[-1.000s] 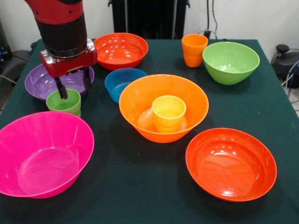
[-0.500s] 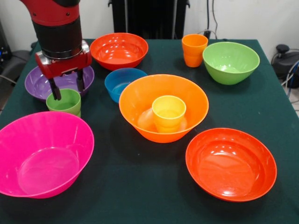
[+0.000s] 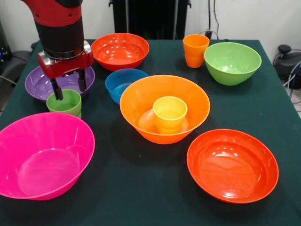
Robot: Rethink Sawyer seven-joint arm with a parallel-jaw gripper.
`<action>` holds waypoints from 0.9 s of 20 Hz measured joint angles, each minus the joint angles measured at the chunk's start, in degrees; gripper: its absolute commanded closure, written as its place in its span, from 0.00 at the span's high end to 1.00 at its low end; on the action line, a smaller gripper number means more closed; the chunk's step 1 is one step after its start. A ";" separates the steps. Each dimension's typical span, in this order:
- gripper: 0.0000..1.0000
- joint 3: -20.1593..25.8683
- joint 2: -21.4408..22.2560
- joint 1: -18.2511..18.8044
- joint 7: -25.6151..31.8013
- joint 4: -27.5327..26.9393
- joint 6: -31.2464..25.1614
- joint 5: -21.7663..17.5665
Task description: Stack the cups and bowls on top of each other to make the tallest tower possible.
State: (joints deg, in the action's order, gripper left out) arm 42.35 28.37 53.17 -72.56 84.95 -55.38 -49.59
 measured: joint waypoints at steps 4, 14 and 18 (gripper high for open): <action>1.00 0.00 -0.01 0.00 0.00 0.11 0.00 -0.13; 1.00 0.00 -0.07 0.06 0.00 0.69 0.96 -0.32; 1.00 0.00 -0.08 0.15 0.00 1.57 1.77 -0.32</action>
State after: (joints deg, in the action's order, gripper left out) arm 42.35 28.29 53.32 -72.56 86.52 -53.61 -49.91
